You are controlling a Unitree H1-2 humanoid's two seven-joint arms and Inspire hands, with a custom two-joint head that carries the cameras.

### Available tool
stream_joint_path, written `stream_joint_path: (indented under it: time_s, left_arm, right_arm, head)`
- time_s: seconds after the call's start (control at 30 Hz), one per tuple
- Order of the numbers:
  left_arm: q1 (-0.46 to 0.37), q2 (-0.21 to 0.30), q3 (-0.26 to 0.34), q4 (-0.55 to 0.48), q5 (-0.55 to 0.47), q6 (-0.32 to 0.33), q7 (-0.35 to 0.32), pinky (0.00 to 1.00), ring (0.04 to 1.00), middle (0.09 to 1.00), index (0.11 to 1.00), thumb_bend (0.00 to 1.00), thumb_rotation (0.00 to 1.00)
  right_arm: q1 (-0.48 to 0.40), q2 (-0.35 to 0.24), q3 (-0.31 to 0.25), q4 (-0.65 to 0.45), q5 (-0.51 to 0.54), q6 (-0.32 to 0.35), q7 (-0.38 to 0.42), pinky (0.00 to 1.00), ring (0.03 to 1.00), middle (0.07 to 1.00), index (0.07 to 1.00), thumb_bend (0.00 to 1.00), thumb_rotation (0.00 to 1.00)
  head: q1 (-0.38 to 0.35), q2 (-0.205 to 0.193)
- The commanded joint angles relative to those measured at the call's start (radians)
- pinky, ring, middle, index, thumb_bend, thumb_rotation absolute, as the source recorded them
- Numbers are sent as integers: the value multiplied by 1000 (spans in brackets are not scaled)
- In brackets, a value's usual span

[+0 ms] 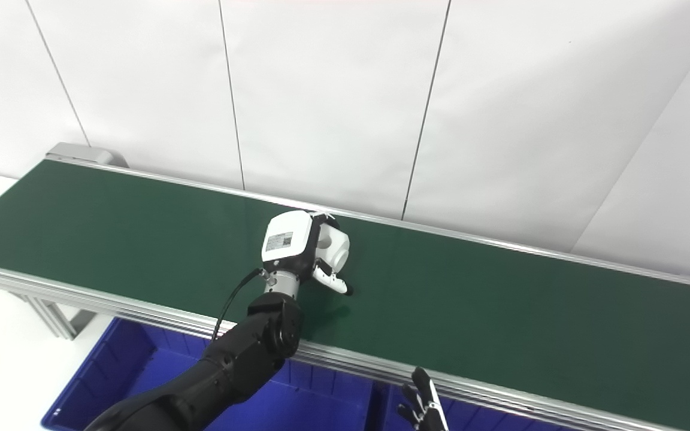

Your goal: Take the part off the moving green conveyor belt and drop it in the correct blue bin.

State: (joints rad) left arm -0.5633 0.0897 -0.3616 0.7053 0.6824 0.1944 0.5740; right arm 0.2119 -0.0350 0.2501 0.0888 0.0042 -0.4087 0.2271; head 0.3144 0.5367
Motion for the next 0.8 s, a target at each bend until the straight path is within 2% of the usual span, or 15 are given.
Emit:
stream_joint_path:
  time_s: [0.0,0.07,0.17,0.23,0.27,0.3,0.33,0.37,0.4,0.43,0.57,0.6,0.7,0.77]
  left_arm:
    - [-29,28,-1,-111,25,-7,-26,257,366,448,529,497,0]
    - [-11,44,0,-204,29,25,-85,258,369,447,525,498,0]
    - [35,84,2,-410,48,92,-211,276,380,467,519,500,0]
    - [63,105,5,-521,61,133,-286,300,393,478,514,502,0]
    - [82,119,7,-593,69,156,-334,307,397,481,512,502,0]
    - [94,128,9,-640,77,171,-367,301,391,479,516,502,0]
    - [110,140,12,-703,87,192,-409,296,386,479,520,501,0]
    - [120,148,14,-746,95,208,-441,295,385,479,521,501,0]
    - [134,158,18,-798,105,224,-475,294,384,480,522,500,0]
    - [144,164,21,-834,112,235,-500,301,385,483,523,500,0]
    - [202,179,49,-994,152,271,-613,303,385,475,521,501,0]
    - [219,180,57,-1025,161,273,-635,299,383,470,521,500,0]
    - [273,181,84,-1110,199,274,-711,298,380,470,524,499,0]
    - [309,180,102,-1158,225,274,-758,292,377,467,524,499,0]
  right_arm:
    - [-6,1,5,-44,16,-36,9,883,950,996,1000,1000,1000]
    - [-7,1,6,-48,16,-34,9,884,950,997,1000,1000,1000]
    - [-10,3,6,-69,31,-13,10,889,954,1000,1000,1000,1000]
    - [-12,2,6,-79,38,-2,10,894,957,1000,1000,1000,1000]
    - [-13,1,5,-86,42,4,10,895,958,1000,1000,1000,1000]
    - [-13,-1,4,-91,45,8,10,898,956,999,1000,1000,1000]
    - [-15,-5,2,-100,51,16,11,892,951,995,999,1000,1000]
    - [-16,-7,0,-107,55,22,11,890,950,995,999,1000,1000]
    - [-19,-13,-3,-117,61,33,13,887,948,993,998,1000,1000]
    - [-21,-16,-5,-125,66,41,14,880,943,991,994,995,1000]
    - [-32,-32,-20,-173,83,104,8,849,926,976,976,1000,1000]
    - [-36,-34,-24,-185,86,119,8,840,921,971,973,1000,1000]
    - [-47,-38,-32,-231,93,179,4,826,911,964,970,1000,1000]
    - [-51,-38,-37,-258,106,215,4,827,908,960,966,1000,993]
  head:
    - [2,7]
    - [1,14]
    - [-3,60]
    - [-4,69]
    - [-4,103]
    - [-4,103]
    - [2,133]
    - [2,133]
    - [11,167]
    - [11,167]
    - [49,248]
    - [51,253]
    - [74,307]
    - [87,314]
